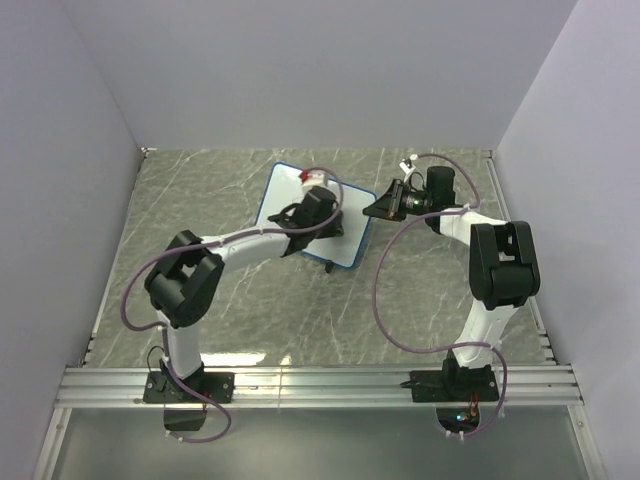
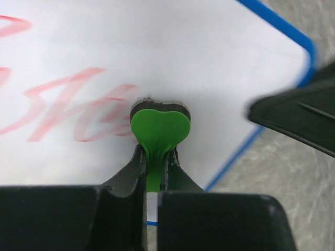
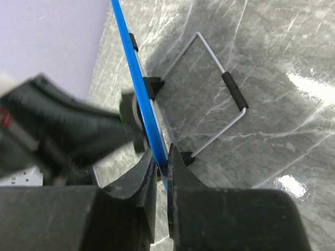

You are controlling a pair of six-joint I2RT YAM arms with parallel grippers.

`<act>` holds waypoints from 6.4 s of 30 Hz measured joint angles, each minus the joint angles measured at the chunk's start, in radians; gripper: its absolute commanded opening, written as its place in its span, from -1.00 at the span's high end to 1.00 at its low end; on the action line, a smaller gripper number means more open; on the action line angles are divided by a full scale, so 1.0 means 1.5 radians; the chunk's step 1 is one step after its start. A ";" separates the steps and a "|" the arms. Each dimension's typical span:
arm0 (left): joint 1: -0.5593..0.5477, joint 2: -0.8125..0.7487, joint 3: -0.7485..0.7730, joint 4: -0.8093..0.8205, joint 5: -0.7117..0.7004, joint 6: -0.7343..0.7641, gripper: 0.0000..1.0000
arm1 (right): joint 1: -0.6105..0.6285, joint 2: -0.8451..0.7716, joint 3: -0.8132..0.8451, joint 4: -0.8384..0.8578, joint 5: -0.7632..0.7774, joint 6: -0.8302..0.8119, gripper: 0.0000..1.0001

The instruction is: Erase the whiteboard

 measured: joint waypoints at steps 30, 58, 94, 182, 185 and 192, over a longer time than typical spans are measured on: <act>-0.025 0.019 -0.007 -0.014 0.011 0.006 0.99 | -0.001 0.000 0.030 -0.056 0.025 -0.018 1.00; 0.083 0.082 0.148 -0.025 0.128 0.076 0.99 | 0.004 0.026 0.125 -0.183 0.034 -0.046 1.00; 0.248 0.132 0.181 -0.035 0.265 0.127 0.99 | 0.032 0.033 0.181 -0.239 0.057 -0.036 1.00; 0.271 0.448 0.669 -0.139 0.310 0.019 0.99 | 0.062 0.007 0.125 -0.306 0.072 -0.043 1.00; 0.263 0.447 0.669 -0.107 0.338 0.016 0.99 | 0.064 0.007 0.125 -0.306 0.072 -0.039 1.00; 0.219 0.424 0.662 -0.063 0.374 0.016 0.99 | 0.066 0.007 0.124 -0.305 0.073 -0.032 1.00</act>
